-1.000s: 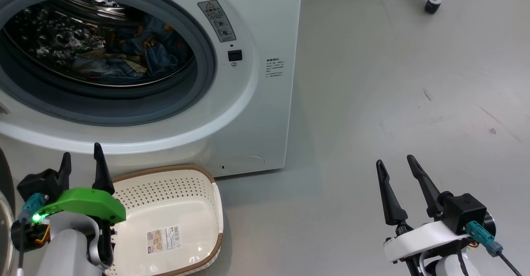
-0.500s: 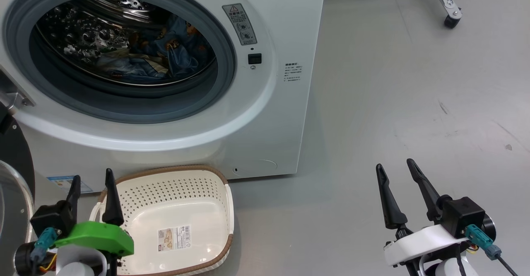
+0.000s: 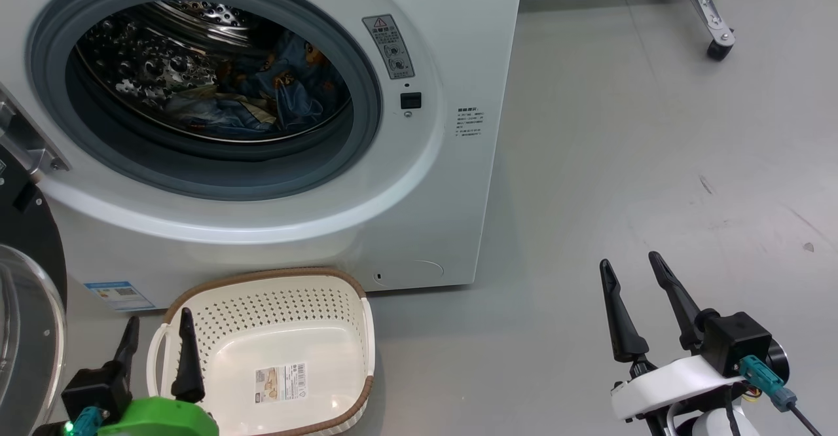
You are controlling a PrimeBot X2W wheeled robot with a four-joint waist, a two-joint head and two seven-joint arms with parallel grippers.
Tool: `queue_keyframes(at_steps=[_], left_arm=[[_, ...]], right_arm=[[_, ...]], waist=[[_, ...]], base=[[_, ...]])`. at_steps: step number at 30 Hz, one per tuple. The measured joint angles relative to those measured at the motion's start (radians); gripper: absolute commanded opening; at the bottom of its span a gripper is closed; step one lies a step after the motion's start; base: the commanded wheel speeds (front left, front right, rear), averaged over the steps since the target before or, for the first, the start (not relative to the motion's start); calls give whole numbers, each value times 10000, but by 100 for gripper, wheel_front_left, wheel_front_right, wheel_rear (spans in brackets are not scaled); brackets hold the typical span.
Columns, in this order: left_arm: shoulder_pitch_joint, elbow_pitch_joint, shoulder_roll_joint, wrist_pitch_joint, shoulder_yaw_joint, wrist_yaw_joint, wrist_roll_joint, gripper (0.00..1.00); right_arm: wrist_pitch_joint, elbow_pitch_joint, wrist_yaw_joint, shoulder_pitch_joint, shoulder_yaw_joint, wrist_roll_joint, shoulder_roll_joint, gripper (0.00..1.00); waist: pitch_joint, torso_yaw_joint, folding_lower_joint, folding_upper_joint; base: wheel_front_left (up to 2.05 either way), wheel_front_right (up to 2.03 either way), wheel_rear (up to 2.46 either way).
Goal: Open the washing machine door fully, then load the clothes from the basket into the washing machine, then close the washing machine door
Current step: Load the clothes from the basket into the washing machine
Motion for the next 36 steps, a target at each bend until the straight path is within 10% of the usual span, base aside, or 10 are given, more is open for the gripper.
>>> queue_keyframes(at_steps=[36], left_arm=[[2198,-2483,-15,0,303,878,-244,100]], right_arm=[[0,-23,2,621,-301,-75,0,100]], waist=[[-249,-269,0,0]], base=[[0,0,0]])
